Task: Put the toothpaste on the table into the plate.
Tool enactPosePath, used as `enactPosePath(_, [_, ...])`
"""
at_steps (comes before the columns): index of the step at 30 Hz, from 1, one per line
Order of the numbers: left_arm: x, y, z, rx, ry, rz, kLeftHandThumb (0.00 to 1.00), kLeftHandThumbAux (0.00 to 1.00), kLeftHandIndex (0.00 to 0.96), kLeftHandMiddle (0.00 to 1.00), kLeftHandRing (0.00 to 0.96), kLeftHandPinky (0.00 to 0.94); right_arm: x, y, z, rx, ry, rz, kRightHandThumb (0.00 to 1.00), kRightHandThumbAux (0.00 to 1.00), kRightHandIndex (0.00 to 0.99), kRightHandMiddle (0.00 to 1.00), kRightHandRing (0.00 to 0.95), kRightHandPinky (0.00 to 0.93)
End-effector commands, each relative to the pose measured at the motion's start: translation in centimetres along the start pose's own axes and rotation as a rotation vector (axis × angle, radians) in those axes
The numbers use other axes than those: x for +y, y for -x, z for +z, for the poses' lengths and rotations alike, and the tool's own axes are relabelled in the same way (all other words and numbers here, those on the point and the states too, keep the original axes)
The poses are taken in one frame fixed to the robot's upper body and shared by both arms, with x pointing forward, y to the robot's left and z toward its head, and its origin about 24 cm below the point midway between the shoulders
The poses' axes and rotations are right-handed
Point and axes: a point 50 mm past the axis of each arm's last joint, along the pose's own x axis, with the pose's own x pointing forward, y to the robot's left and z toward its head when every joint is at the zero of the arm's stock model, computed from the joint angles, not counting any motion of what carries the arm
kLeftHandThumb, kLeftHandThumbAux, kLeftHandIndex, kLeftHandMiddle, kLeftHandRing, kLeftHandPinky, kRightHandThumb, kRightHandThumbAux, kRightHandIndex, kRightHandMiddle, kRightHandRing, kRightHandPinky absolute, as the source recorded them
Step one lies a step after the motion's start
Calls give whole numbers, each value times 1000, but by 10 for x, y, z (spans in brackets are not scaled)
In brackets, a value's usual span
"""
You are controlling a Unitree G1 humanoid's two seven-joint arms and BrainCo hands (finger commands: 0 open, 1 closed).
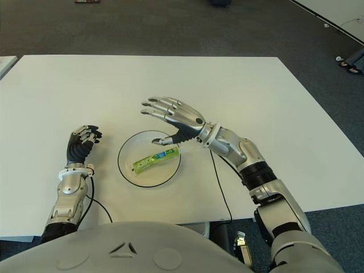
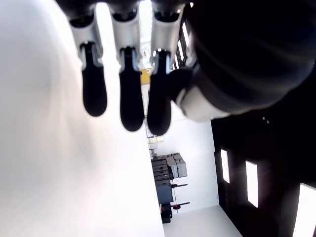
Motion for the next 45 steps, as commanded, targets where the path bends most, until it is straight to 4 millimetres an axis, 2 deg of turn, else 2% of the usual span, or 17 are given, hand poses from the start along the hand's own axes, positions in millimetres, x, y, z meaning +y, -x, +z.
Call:
enactPosePath(1, [-3,-3,-1,9,-7,0,706,720,427,524,506,473,-7,-1,-6,53,-88,-126,268,187,0,0,0,0])
enactPosePath(2, [-3,-3,-1,8,-7,0,706,720,427,525,507,474,-8,-1,-7,61,-100,-143,267,190,0,0,0,0])
enactPosePath(3, [-3,-3,-1,5,-7,-3,707,719,428,528,511,480,-9,-1,-8,83,-129,-188,213,250,0,0,0,0])
enactPosePath(6, [-4,-4,-1,0,-8,-10,708,719,428,533,517,488,-11,2,-13,171,-250,-361,204,282,0,0,0,9])
enactPosePath(9, [-5,-5,-1,0,-8,-13,708,719,428,537,521,490,-12,5,-15,214,-308,-439,193,330,0,0,0,38])
enactPosePath(13, [-6,-6,-1,3,-5,-23,708,718,428,538,522,490,-7,25,-20,327,-356,-619,161,425,0,8,3,76])
enactPosePath(16, [-6,-6,0,2,0,-20,707,718,428,534,520,488,-6,32,-21,397,-360,-707,137,488,12,41,25,105])
enactPosePath(18, [-6,-6,0,-3,4,-17,706,719,428,530,518,489,-5,35,-21,431,-374,-759,137,551,36,71,52,133])
enactPosePath(23, [-6,-6,1,-9,7,-12,705,720,427,521,510,484,-3,40,-21,484,-414,-869,208,791,128,151,134,216])
enactPosePath(26, [-6,-7,1,-12,7,-2,705,720,427,520,506,481,7,51,-24,562,-471,-952,228,879,178,186,170,241])
enactPosePath(29, [-6,-7,1,-10,16,14,704,720,428,520,501,472,21,61,-22,635,-509,-1024,194,950,234,233,213,266])
enactPosePath(36, [-6,-8,1,-16,37,31,701,721,428,519,496,464,30,62,-18,681,-529,-1090,157,994,326,313,292,319])
enactPosePath(37, [-6,-8,1,-18,40,31,701,721,428,518,494,466,31,62,-18,686,-534,-1095,128,996,338,330,309,326])
enactPosePath(44, [-5,-9,0,-26,48,21,700,722,429,518,492,467,59,74,-22,806,-585,-1087,33,998,377,376,352,353])
enactPosePath(45, [-5,-9,0,-33,49,16,701,722,429,517,492,469,64,76,-23,834,-584,-1085,162,947,385,380,354,351])
